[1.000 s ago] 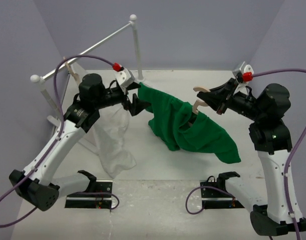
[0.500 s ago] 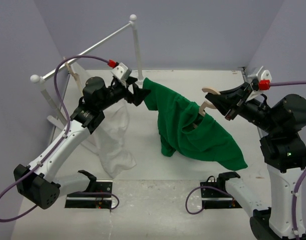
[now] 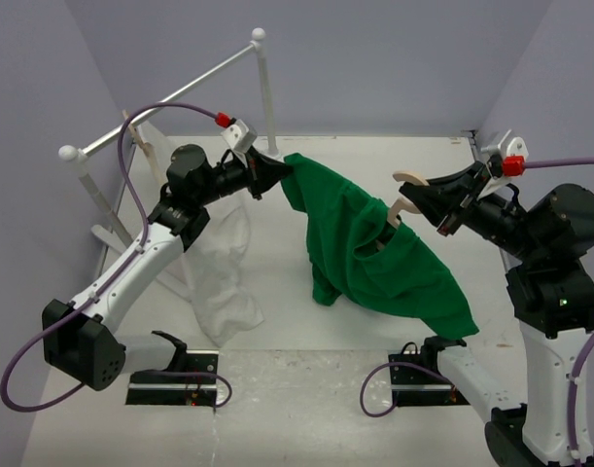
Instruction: Place the t-shirt on the hanger
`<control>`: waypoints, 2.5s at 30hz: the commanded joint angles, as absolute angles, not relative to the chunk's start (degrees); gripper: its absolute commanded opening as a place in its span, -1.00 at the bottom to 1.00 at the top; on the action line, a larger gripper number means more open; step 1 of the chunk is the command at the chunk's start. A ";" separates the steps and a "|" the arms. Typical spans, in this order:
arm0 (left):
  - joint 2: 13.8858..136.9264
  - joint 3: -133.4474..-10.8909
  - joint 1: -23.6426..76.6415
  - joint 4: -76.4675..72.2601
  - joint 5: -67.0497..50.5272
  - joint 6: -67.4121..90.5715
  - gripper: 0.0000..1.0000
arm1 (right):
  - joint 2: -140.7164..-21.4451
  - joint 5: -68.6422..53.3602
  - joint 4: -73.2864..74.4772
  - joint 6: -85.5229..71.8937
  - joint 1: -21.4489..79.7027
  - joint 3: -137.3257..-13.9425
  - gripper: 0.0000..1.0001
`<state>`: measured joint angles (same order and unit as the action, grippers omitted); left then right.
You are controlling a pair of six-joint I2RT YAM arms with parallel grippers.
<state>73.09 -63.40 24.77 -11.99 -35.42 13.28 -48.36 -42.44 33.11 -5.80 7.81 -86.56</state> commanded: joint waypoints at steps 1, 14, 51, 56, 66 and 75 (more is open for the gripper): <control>73.92 -65.30 23.47 -12.22 -29.54 17.14 -1.00 | -48.51 -39.73 31.81 -5.27 7.56 -87.89 -1.00; 76.50 -70.74 16.61 2.18 -0.77 31.19 -1.00 | -42.29 -35.44 33.79 -4.10 7.49 -83.06 -1.00; 95.84 -94.40 44.48 -24.17 -65.46 33.42 -0.13 | -53.99 -58.61 16.72 -11.67 9.76 -81.67 -1.00; 96.11 -93.78 44.65 -25.41 -65.74 34.45 -0.66 | -54.32 -58.23 17.10 -11.20 9.84 -81.66 -1.00; 97.30 -95.09 44.42 -20.07 -65.79 32.23 -1.00 | -53.43 -54.26 16.40 -13.10 9.74 -80.21 0.34; 93.18 -97.69 36.34 -13.01 -61.88 31.29 -1.00 | -33.45 -13.78 20.17 -11.18 8.12 -63.34 0.97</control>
<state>96.85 -94.09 41.08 -14.94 -64.17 31.11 -41.55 -37.40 19.79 -11.96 8.62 -68.01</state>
